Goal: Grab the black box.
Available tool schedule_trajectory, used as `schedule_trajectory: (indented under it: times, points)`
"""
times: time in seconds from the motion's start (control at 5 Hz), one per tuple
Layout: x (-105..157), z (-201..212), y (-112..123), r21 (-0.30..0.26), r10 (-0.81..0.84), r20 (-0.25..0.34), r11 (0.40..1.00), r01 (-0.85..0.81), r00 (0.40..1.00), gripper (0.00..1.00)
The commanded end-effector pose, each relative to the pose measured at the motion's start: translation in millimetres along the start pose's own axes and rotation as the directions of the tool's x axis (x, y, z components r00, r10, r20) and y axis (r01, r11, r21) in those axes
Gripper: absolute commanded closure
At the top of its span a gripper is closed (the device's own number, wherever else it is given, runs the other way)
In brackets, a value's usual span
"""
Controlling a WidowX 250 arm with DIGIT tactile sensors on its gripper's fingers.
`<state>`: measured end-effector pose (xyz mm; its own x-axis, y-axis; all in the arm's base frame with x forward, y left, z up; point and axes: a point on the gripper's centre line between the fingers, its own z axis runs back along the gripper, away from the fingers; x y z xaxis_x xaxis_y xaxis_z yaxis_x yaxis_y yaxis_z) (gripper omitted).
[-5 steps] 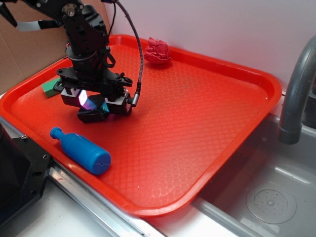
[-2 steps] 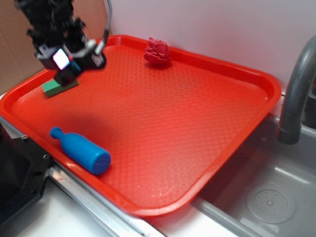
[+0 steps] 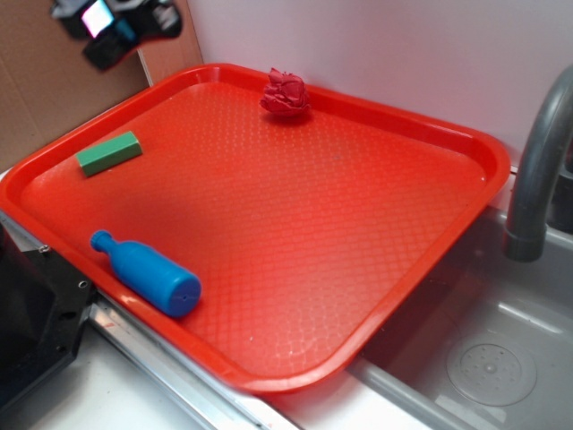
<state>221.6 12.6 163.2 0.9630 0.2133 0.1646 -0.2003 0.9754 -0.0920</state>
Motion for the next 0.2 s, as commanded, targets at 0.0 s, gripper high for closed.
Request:
schedule_trajectory:
  times: [0.0]
  points:
    - [5.5,28.1,-18.1,0.242,0.094,-0.075,0.967,-0.073,0.993,1.0]
